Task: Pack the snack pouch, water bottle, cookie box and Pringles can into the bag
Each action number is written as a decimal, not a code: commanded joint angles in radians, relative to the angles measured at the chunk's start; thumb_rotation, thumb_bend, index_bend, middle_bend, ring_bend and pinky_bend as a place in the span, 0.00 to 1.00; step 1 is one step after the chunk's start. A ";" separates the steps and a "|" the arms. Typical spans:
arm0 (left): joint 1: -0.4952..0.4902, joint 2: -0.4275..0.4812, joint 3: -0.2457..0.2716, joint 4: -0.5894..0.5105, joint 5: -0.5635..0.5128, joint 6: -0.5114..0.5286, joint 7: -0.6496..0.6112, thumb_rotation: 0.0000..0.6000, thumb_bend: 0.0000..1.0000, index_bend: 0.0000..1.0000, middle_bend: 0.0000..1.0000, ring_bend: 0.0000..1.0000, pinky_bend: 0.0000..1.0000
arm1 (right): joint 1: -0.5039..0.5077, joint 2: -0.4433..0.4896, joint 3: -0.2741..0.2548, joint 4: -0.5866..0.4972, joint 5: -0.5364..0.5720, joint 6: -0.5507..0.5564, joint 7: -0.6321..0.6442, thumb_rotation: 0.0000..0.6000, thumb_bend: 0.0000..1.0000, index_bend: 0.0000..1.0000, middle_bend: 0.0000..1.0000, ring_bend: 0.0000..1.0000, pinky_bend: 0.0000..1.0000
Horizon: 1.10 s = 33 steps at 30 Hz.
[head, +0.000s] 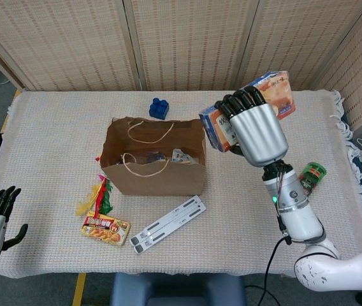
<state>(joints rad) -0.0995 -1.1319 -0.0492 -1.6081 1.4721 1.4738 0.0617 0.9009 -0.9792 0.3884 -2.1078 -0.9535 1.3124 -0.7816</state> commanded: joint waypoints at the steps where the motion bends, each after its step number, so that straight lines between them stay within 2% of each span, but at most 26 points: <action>1: 0.001 0.001 0.001 0.000 0.001 0.000 -0.003 1.00 0.35 0.00 0.00 0.00 0.00 | 0.069 -0.018 0.023 0.010 -0.007 0.006 -0.112 1.00 0.21 0.67 0.62 0.63 0.68; 2: 0.000 0.002 0.002 0.001 0.003 -0.001 -0.011 1.00 0.35 0.00 0.00 0.00 0.00 | 0.141 -0.038 0.001 0.051 -0.057 -0.032 -0.256 1.00 0.20 0.67 0.62 0.63 0.68; 3: 0.000 0.004 0.002 0.003 0.004 -0.002 -0.015 1.00 0.35 0.00 0.00 0.00 0.00 | 0.172 -0.065 -0.007 0.073 -0.059 -0.040 -0.314 1.00 0.20 0.67 0.62 0.63 0.67; 7: -0.001 0.006 0.003 0.005 0.007 -0.004 -0.022 1.00 0.36 0.00 0.00 0.00 0.00 | 0.244 -0.142 -0.041 0.114 -0.052 -0.066 -0.457 1.00 0.21 0.66 0.62 0.63 0.67; 10: -0.002 0.007 0.003 0.006 0.007 -0.006 -0.026 1.00 0.35 0.00 0.00 0.00 0.00 | 0.294 -0.173 -0.086 0.148 -0.064 -0.113 -0.565 1.00 0.21 0.66 0.62 0.62 0.66; 15: -0.002 0.008 0.004 0.007 0.008 -0.007 -0.031 1.00 0.35 0.00 0.00 0.00 0.00 | 0.345 -0.205 -0.140 0.195 -0.089 -0.187 -0.644 1.00 0.21 0.66 0.62 0.62 0.65; 20: -0.004 0.010 0.004 0.009 0.010 -0.009 -0.040 1.00 0.35 0.00 0.00 0.00 0.00 | 0.386 -0.211 -0.194 0.218 -0.050 -0.257 -0.736 1.00 0.21 0.66 0.62 0.61 0.62; 27: -0.005 0.012 0.005 0.011 0.012 -0.010 -0.049 1.00 0.35 0.00 0.00 0.00 0.00 | 0.421 -0.205 -0.249 0.213 0.048 -0.283 -0.834 1.00 0.21 0.66 0.62 0.61 0.60; 33: -0.004 0.012 0.006 0.010 0.012 -0.009 -0.048 1.00 0.35 0.00 0.00 0.00 0.00 | 0.437 -0.193 -0.293 0.201 0.076 -0.284 -0.865 1.00 0.21 0.60 0.62 0.58 0.53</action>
<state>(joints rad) -0.1033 -1.1200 -0.0433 -1.5979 1.4844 1.4647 0.0140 1.3342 -1.1750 0.1014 -1.9043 -0.8820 1.0282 -1.6411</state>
